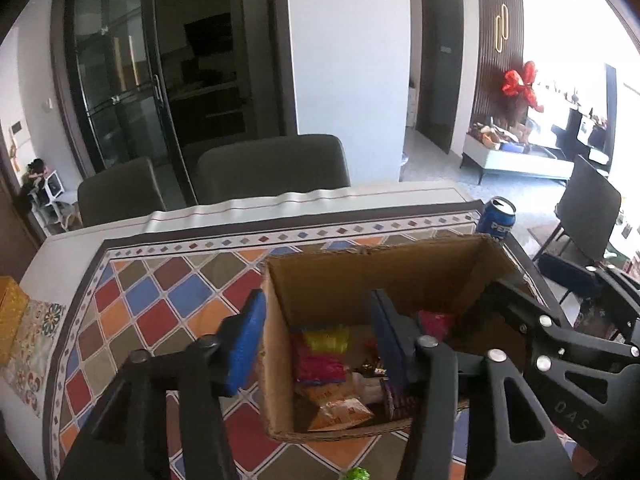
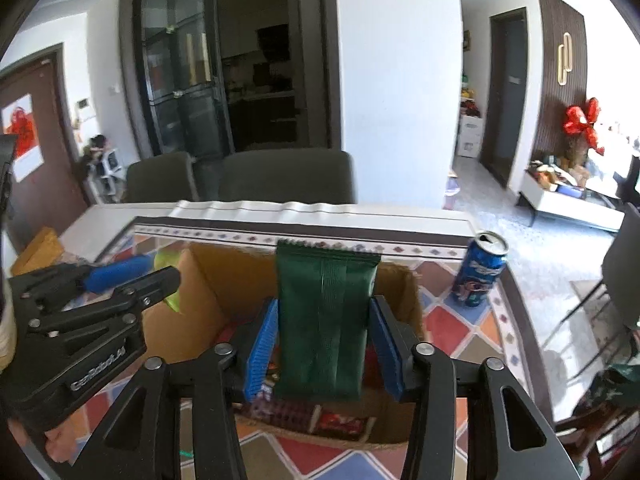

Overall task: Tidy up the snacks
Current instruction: 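Carry the yellow candy and green bar into the box and open both tools, then move both tools back over the two green lollipops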

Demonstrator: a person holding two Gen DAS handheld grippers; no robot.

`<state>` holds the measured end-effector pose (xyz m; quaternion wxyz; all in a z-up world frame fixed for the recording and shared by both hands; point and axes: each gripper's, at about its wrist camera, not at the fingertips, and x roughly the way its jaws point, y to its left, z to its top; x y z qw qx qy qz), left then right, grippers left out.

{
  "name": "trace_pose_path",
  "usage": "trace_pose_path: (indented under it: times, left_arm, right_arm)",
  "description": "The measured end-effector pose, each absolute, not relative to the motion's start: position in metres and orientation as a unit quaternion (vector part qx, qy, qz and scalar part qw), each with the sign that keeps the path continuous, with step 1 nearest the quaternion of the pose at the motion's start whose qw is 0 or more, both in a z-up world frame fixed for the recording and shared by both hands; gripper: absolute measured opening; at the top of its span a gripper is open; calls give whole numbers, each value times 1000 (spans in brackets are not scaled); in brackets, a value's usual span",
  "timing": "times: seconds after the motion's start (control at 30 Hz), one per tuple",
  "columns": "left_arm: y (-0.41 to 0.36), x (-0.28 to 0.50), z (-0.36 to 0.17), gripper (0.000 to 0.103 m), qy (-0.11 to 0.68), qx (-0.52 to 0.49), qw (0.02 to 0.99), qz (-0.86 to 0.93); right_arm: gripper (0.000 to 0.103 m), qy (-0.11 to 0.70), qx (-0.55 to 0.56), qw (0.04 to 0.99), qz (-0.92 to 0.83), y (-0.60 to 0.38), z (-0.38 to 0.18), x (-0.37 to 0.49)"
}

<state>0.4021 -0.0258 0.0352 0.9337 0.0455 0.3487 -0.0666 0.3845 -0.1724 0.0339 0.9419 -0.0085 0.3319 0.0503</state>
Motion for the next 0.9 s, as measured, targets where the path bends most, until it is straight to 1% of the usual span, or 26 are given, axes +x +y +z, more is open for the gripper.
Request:
trace_pose_path:
  times: [0.03, 0.07, 0.13, 0.17, 0.23, 0.37, 0.53, 0.73, 0.9]
  left_arm:
    - [-23, 401, 35, 54, 349, 45, 934, -64]
    - [-21, 397, 35, 57, 349, 44, 934, -62]
    - [-17, 391, 35, 62, 347, 43, 935, -58]
    - [-14, 386, 34, 63, 346, 44, 936, -54]
    - [-11, 375, 33, 63, 346, 46, 936, -48]
    - [-1, 353, 33, 69, 338, 41, 939, -43]
    - [8, 324, 33, 73, 327, 38, 943, -39]
    - [11, 289, 35, 76, 305, 49, 950, -48]
    - [13, 265, 31, 76, 292, 60, 953, -46]
  right_arm:
    - [65, 332, -15, 942, 44, -172, 34, 385]
    - [69, 331, -19, 943, 38, -173, 35, 384]
    - [73, 327, -25, 944, 23, -174, 36, 380]
    - [78, 325, -28, 945, 18, -175, 37, 378]
    - [83, 324, -29, 946, 11, -177, 37, 373]
    - [86, 323, -19, 946, -4, -181, 35, 358]
    - [86, 307, -12, 952, -10, -180, 35, 332]
    - [86, 294, -7, 956, 13, -173, 34, 298]
    - [86, 296, -9, 955, 31, -167, 27, 271]
